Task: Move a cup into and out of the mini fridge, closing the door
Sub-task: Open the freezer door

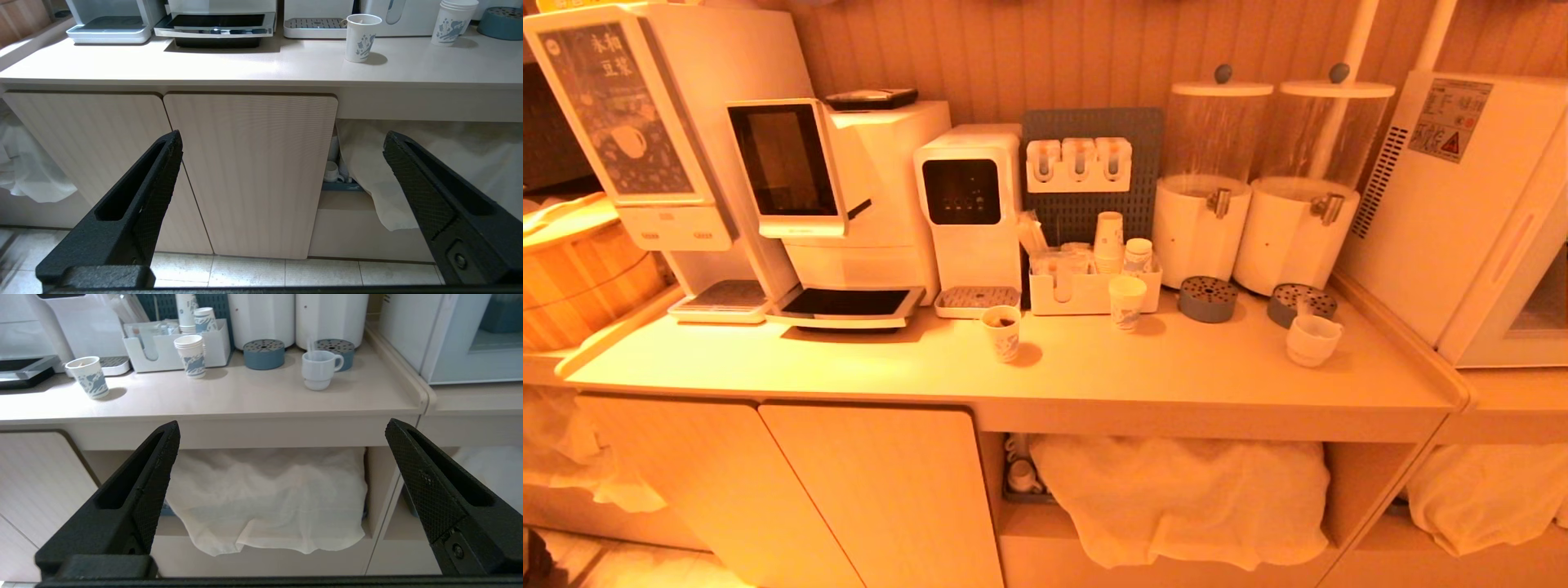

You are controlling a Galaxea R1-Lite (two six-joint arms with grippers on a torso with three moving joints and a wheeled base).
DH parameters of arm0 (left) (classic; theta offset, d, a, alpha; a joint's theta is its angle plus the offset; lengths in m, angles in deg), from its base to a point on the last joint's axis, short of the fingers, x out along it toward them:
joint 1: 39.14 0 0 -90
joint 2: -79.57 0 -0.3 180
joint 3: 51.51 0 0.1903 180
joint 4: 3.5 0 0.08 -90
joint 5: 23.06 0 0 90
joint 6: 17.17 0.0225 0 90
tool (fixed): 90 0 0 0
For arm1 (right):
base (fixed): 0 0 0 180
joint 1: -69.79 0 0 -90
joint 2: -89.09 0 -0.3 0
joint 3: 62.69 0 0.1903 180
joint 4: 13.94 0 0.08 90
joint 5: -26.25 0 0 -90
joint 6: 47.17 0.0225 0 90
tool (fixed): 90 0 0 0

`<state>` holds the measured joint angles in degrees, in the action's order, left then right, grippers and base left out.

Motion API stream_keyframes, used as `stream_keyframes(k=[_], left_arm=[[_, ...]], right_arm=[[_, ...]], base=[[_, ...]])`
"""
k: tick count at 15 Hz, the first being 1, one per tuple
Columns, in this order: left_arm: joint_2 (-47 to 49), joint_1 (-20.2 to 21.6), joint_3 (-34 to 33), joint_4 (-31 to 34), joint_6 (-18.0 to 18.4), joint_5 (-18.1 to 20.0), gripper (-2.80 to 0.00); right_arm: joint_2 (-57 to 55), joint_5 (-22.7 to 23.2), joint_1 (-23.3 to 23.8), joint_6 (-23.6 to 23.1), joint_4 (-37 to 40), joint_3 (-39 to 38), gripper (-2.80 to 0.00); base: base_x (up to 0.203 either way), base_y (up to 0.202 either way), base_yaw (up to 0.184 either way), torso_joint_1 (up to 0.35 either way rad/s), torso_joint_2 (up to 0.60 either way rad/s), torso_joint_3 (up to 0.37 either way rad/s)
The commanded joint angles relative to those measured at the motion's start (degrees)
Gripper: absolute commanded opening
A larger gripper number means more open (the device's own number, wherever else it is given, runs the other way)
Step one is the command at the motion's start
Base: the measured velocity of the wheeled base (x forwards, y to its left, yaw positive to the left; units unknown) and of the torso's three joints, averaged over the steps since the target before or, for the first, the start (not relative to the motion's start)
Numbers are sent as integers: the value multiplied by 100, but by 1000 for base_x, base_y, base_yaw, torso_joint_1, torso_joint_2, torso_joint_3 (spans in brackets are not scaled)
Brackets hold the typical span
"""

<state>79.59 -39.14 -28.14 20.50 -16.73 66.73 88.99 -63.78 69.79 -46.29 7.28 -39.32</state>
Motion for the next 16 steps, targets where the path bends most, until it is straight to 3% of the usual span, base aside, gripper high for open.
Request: stream_keyframes(k=[1, 16], left_arm=[[-2, 0, 0, -2, 0, -6, 0], [-2, 0, 0, -2, 0, -6, 0]], right_arm=[[-8, 2, 0, 0, -5, -88, 0], [-8, 2, 0, 0, -5, -88, 0]], base=[[0, 0, 0, -61, 131, 64], [0, 0, 0, -68, 143, 73]])
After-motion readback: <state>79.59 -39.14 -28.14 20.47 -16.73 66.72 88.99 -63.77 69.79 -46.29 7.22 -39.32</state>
